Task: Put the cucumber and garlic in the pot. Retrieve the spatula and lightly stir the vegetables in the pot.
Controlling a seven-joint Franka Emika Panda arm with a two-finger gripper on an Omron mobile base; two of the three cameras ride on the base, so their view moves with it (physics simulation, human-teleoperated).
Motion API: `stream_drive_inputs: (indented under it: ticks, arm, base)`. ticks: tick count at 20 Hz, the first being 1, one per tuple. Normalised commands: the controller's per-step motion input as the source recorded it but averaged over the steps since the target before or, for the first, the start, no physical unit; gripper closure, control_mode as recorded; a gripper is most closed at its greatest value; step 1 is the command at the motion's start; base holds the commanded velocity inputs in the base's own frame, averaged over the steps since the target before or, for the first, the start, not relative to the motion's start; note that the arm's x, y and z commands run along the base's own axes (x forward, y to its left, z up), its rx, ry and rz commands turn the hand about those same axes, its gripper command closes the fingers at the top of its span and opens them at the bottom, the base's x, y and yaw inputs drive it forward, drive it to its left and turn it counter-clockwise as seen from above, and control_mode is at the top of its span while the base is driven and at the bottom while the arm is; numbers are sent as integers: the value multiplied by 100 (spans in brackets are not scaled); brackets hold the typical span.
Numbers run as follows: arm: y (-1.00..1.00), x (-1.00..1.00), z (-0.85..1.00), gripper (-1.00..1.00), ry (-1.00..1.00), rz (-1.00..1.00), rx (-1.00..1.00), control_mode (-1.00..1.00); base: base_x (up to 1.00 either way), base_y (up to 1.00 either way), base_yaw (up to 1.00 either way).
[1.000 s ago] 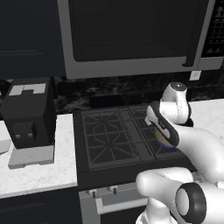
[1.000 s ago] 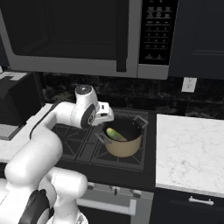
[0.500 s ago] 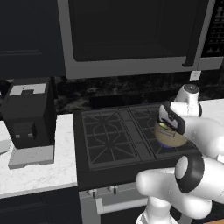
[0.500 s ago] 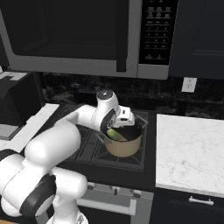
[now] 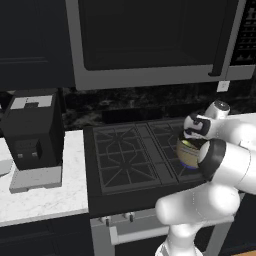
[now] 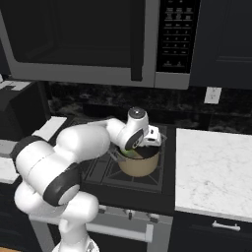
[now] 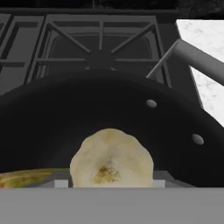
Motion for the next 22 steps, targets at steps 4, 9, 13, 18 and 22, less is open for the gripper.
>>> stream_drive_inputs:
  ticks: [4, 9, 13, 18, 22]
  arm:
    - [0, 30, -40, 100, 0, -2, 0, -100]
    - [0, 2, -24, -100, 0, -3, 0, -100]
    - [0, -19, -3, -100, 0, -5, 0, -100]
    - [5, -36, 1, -100, 0, -4, 0, -100]
    - [22, -15, 25, -100, 0, -8, 0, -100]
  base:
    - [0, 0, 0]
    - [0, 0, 0]
    - [0, 0, 0]
    - [0, 0, 0]
    - [0, 0, 0]
